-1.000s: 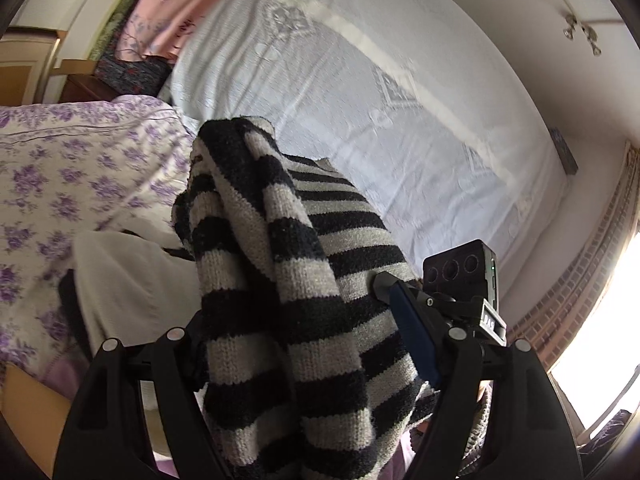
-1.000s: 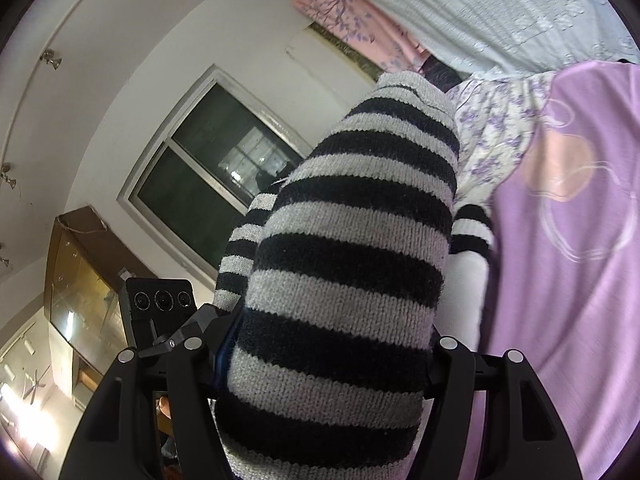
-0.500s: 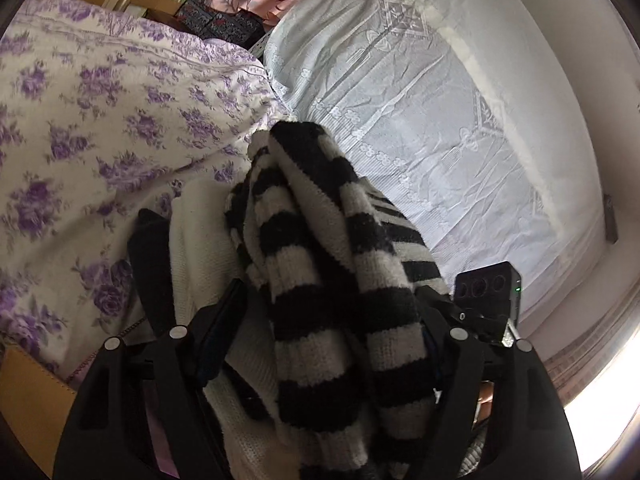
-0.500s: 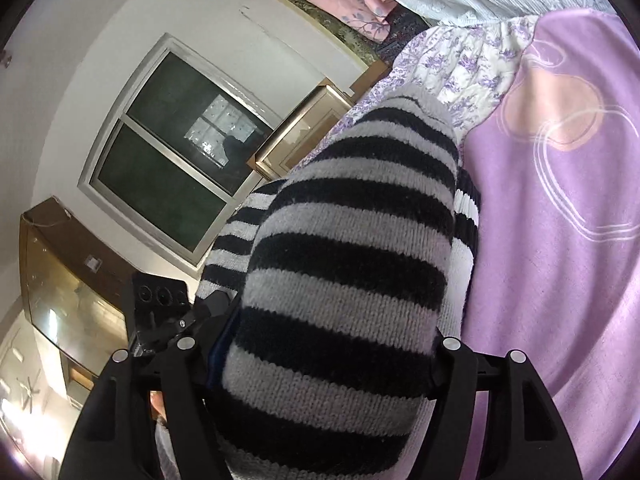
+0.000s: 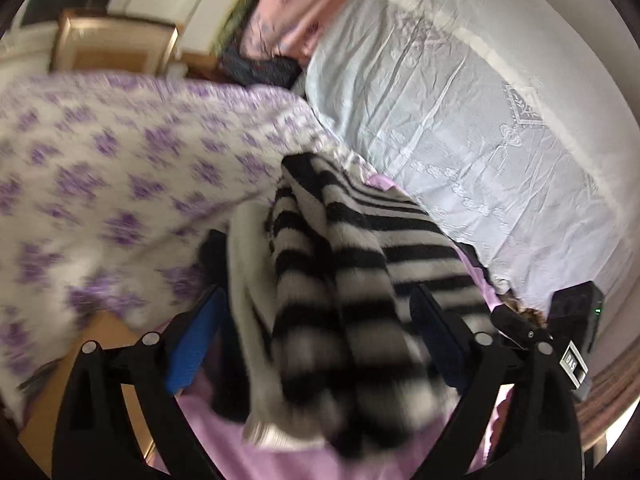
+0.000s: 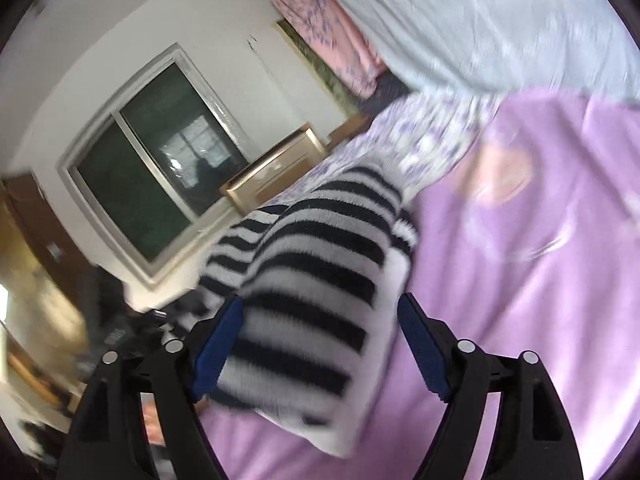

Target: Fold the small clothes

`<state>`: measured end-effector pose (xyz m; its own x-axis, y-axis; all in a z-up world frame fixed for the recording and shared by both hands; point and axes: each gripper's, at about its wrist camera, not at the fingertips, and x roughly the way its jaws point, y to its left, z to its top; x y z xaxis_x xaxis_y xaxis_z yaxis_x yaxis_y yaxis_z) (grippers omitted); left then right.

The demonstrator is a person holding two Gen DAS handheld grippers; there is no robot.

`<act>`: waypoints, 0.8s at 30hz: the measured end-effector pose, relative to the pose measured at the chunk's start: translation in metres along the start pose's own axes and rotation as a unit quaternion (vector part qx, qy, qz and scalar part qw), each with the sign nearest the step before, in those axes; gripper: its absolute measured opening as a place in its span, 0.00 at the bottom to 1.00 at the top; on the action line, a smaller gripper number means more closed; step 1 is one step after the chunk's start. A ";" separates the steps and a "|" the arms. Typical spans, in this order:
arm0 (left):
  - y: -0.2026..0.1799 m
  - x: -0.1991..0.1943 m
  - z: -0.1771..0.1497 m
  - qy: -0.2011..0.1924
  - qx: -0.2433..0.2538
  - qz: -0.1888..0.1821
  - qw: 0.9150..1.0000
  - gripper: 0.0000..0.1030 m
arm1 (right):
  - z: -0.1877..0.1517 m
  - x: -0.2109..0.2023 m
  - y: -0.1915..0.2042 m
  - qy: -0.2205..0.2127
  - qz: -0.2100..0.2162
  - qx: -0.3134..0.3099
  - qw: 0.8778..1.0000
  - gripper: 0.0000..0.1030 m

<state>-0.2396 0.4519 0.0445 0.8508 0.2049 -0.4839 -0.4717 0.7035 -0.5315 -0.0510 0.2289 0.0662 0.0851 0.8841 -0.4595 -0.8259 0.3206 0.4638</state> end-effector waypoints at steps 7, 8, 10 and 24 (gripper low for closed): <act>0.006 0.007 -0.024 0.035 -0.038 0.080 0.995 0.96 | -0.014 -0.001 0.001 0.001 -0.049 -0.029 0.998 0.89; 0.004 0.002 -0.025 0.029 -0.045 0.093 0.994 0.96 | -0.015 -0.006 0.005 -0.003 -0.054 -0.034 0.998 0.89; -0.010 -0.009 -0.030 0.003 -0.024 0.144 0.989 0.95 | -0.021 -0.018 0.019 -0.009 -0.069 -0.071 0.995 0.89; -0.125 -0.083 -0.093 -0.075 0.138 0.320 0.934 0.95 | -0.057 -0.068 0.065 0.008 -0.091 -0.174 0.981 0.97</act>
<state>-0.2727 0.2836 0.0859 0.4475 0.7216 -0.5283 -0.8350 0.5487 0.0422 -0.1421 0.1703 0.0841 0.2420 0.8163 -0.5245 -0.9383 0.3346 0.0879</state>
